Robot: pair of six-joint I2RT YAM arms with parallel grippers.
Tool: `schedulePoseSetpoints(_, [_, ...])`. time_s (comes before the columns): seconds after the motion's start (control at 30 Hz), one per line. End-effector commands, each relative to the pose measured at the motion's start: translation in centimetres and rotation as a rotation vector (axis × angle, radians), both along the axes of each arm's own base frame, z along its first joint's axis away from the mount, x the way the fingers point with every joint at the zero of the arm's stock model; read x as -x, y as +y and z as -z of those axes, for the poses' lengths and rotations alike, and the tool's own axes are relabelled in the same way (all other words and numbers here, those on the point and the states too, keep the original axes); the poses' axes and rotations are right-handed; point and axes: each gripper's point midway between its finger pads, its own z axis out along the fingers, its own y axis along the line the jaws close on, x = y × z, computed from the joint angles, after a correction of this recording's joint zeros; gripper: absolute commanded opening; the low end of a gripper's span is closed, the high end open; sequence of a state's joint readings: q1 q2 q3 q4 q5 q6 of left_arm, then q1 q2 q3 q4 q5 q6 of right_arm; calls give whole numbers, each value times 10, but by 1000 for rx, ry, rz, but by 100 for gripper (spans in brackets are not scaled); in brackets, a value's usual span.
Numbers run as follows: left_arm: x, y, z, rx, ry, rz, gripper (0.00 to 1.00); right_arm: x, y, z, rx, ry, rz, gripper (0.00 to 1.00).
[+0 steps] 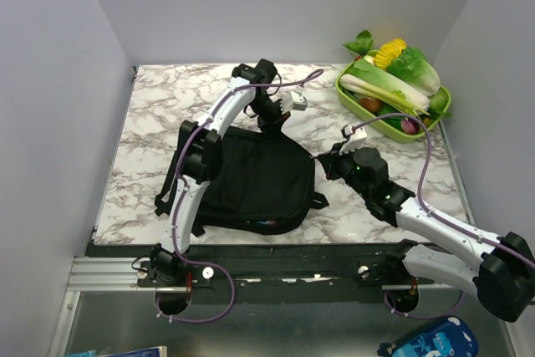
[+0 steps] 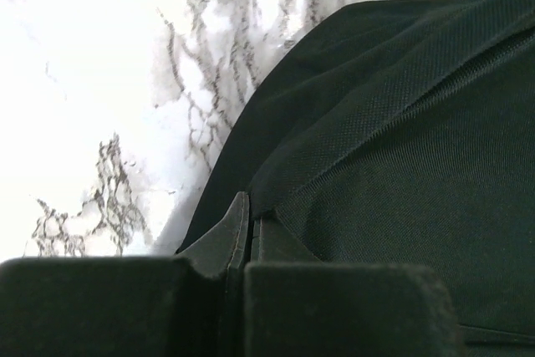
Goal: Pack the student bag
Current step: Zip the student bag at the center of the board.
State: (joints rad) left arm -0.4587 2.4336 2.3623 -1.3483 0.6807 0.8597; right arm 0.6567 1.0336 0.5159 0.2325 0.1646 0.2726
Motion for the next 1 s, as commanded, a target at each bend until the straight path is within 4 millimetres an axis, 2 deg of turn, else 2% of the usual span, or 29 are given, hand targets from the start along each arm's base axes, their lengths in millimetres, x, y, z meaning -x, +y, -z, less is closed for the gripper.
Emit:
schedulePoseSetpoints(0.0, [-54,46,-7,-108,-106,-229,0,8,-6,-6,-44,13,35,1])
schedulePoseSetpoints(0.07, [-68,55,-13,-92,-127,-291,0,12,-4,1,-41,34,24,1])
schedulePoseSetpoints(0.17, [-76,60,-21,-70,-125,-350,0,18,10,5,-68,63,-30,1])
schedulePoseSetpoints(0.2, [-76,62,-24,-67,-122,-358,0,20,18,10,-71,82,-51,1])
schedulePoseSetpoints(0.33, [-66,66,-31,-63,-92,-369,0,22,37,2,-92,76,-95,1])
schedulePoseSetpoints(0.37, [-58,65,-34,-59,-67,-362,3,20,38,-3,-96,64,-92,1])
schedulePoseSetpoints(0.4, [-53,64,-37,-50,-54,-353,20,16,36,-7,-87,41,-77,1])
schedulePoseSetpoints(0.43, [-49,61,-47,-36,-56,-347,27,13,34,-12,-90,25,-62,1])
schedulePoseSetpoints(0.47, [-42,57,-52,-13,-37,-333,36,11,33,-15,-85,16,-56,1])
schedulePoseSetpoints(0.5, [-37,54,-58,6,-33,-323,52,6,32,-23,-74,-13,-46,1])
schedulePoseSetpoints(0.53, [-29,47,-75,41,-46,-299,56,4,33,-26,-69,-19,-47,1])
schedulePoseSetpoints(0.63, [-3,23,-104,154,-50,-185,70,-2,40,-30,-65,-22,-58,1])
schedulePoseSetpoints(0.67, [7,9,-106,166,-63,-129,73,-4,42,-26,-57,-13,-61,0])
schedulePoseSetpoints(0.77, [16,-13,-98,171,-93,-39,78,-8,45,-28,-59,-23,-56,1])
schedulePoseSetpoints(0.8, [20,-26,-100,180,-101,-14,79,-10,45,-26,-51,-21,-52,0])
schedulePoseSetpoints(0.83, [21,-36,-87,175,-66,-5,79,-12,44,-25,-48,-21,-48,0])
schedulePoseSetpoints(0.9, [22,-54,-84,183,-65,14,80,-12,43,-24,-44,-22,-41,0])
schedulePoseSetpoints(0.93, [20,-58,-70,162,-46,9,80,-12,41,-24,-44,-24,-35,0])
schedulePoseSetpoints(0.97, [17,-63,-67,165,-55,8,80,-12,40,-21,-43,-20,-30,1])
